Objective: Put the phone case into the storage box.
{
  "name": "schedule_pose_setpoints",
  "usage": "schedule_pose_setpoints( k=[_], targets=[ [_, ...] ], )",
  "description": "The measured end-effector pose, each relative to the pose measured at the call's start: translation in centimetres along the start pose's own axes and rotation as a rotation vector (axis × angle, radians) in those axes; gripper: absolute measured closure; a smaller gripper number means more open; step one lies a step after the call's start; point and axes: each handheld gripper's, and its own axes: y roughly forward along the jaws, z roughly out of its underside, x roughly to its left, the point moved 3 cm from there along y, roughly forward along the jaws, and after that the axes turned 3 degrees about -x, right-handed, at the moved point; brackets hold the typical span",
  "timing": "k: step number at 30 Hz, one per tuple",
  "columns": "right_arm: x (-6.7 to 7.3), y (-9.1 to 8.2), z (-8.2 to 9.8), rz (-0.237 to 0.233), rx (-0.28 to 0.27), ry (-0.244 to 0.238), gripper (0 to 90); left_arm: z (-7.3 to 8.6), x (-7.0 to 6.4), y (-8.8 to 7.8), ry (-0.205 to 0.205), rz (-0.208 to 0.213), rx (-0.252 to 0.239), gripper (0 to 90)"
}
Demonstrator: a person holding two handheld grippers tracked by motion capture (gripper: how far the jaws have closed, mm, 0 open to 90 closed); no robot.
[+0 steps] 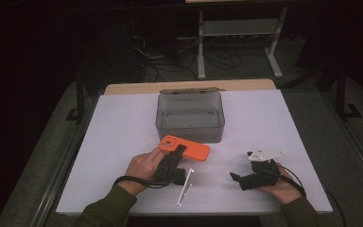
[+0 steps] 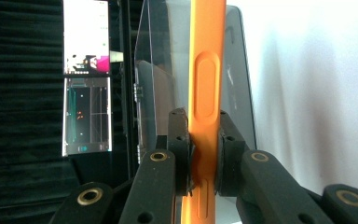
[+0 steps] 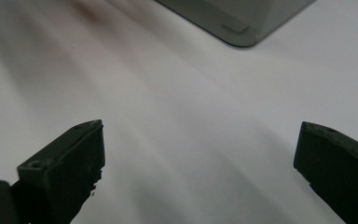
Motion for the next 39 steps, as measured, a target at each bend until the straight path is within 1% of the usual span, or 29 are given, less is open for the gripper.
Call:
schedule_pose_setpoints(
  k=[3, 9, 10, 11, 12, 19, 23, 26, 29, 30, 32, 36, 37, 38, 39],
  targets=[
    [0.0, 0.0, 0.0, 0.001, -0.001, 0.0, 1.5, 0.0, 0.1, 0.0, -0.018, 0.002, -0.004, 79.6],
    [0.0, 0.0, 0.0, 0.0, -0.002, -0.004, 1.5, 0.2, 0.4, 0.0, -0.07, 0.018, -0.013, 79.6],
    [0.0, 0.0, 0.0, 0.0, -0.001, -0.004, 1.5, 0.2, 0.4, 0.1, -0.081, 0.02, -0.019, 79.6],
    [0.0, 0.0, 0.0, -0.001, -0.001, -0.003, 1.5, 0.3, 0.4, 0.1, -0.1, 0.023, -0.025, 79.6],
    [0.0, 0.0, 0.0, -0.001, -0.001, -0.003, 1.5, 0.3, 0.4, 0.1, -0.106, 0.025, -0.025, 79.6],
    [0.0, 0.0, 0.0, -0.008, 0.005, 0.001, 1.5, 0.7, 0.9, 0.1, -0.203, 0.063, -0.046, 79.6],
    [0.1, 0.0, 0.0, -0.012, 0.008, 0.001, 1.5, 1.1, 1.3, 0.1, -0.27, 0.085, -0.059, 79.6],
    [0.1, 0.1, 0.0, -0.014, 0.009, -0.002, 1.5, 1.4, 1.6, 0.2, -0.328, 0.105, -0.07, 79.7],
    [0.1, 0.0, 0.0, -0.015, 0.01, -0.001, 1.5, 1.7, 2.0, 0.2, -0.417, 0.13, -0.098, 79.6],
    [0.1, 0.0, 0.0, -0.015, 0.01, -0.001, 1.5, 1.8, 2.1, 0.2, -0.433, 0.133, -0.099, 79.6],
    [0.1, 0.0, 0.0, -0.015, 0.01, -0.001, 1.5, 2.1, 2.3, 0.2, -0.48, 0.145, -0.112, 79.6],
    [0.1, 0.0, 0.0, -0.017, 0.011, -0.001, 1.5, 2.7, 2.5, 0.3, -0.553, 0.168, -0.123, 79.6],
    [0.1, 0.0, 0.0, -0.018, 0.011, -0.002, 1.5, 2.8, 2.6, 0.3, -0.564, 0.175, -0.121, 79.6],
    [0.1, 0.0, 0.0, -0.018, 0.011, -0.003, 1.5, 3.0, 2.7, 0.4, -0.587, 0.182, -0.123, 79.6],
    [0.1, 0.0, 0.0, -0.018, 0.01, -0.004, 1.5, 3.1, 2.7, 0.4, -0.6, 0.187, -0.126, 79.6]
  ],
)
